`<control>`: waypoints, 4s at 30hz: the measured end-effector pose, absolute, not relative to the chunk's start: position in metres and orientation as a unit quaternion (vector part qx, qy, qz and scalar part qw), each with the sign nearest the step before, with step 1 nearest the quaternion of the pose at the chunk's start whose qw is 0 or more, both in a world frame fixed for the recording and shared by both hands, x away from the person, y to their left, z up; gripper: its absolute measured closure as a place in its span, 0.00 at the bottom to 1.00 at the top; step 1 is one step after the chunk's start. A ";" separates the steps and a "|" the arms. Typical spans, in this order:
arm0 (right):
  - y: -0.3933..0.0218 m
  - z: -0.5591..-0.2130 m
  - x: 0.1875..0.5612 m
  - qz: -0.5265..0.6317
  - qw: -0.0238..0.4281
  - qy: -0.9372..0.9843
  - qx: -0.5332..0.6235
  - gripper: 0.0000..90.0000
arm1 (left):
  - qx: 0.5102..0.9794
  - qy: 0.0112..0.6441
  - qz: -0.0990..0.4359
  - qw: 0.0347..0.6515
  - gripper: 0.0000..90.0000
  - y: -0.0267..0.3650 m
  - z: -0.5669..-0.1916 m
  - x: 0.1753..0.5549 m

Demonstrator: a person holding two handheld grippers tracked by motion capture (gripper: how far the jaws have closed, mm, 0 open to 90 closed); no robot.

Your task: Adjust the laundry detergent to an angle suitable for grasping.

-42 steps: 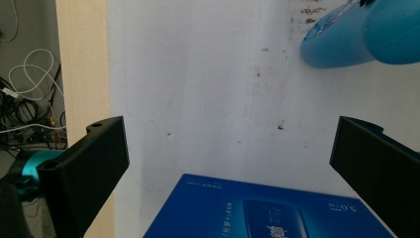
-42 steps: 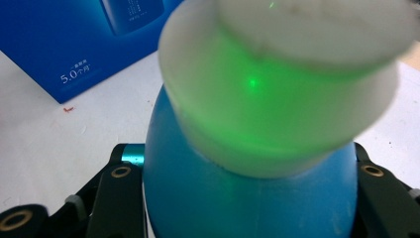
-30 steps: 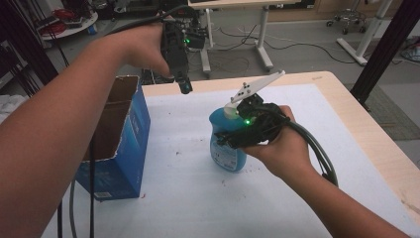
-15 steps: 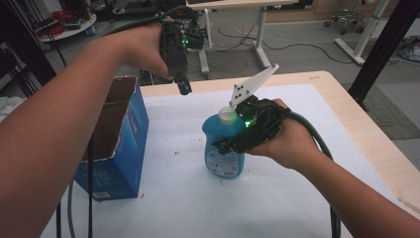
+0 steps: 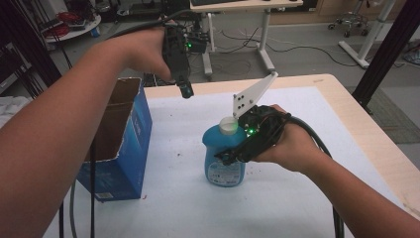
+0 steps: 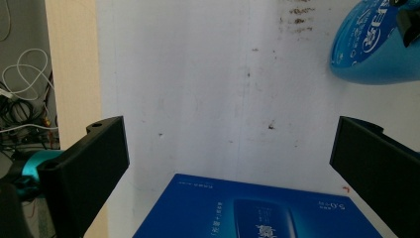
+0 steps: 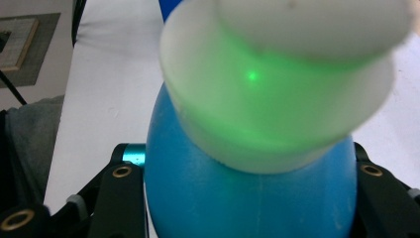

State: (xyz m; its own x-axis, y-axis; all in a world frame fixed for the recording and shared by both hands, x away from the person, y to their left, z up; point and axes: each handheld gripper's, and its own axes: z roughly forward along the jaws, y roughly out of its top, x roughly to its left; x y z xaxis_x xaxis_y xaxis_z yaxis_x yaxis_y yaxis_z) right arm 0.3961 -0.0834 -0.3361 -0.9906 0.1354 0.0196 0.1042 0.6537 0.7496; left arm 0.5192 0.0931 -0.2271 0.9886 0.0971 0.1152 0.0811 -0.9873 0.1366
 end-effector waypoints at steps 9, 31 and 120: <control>-0.077 -0.344 0.392 0.408 0.011 0.911 0.050 0.49 | 0.995 0.045 0.061 0.067 0.02 0.094 -0.229 0.519; -0.080 -0.348 0.390 0.414 0.011 0.909 0.053 0.47 | 0.995 0.043 0.061 0.065 0.02 0.093 -0.227 0.517; -0.126 -0.212 0.345 0.120 -0.008 0.993 0.015 0.01 | 0.997 0.031 0.040 0.056 0.02 0.066 -0.237 0.517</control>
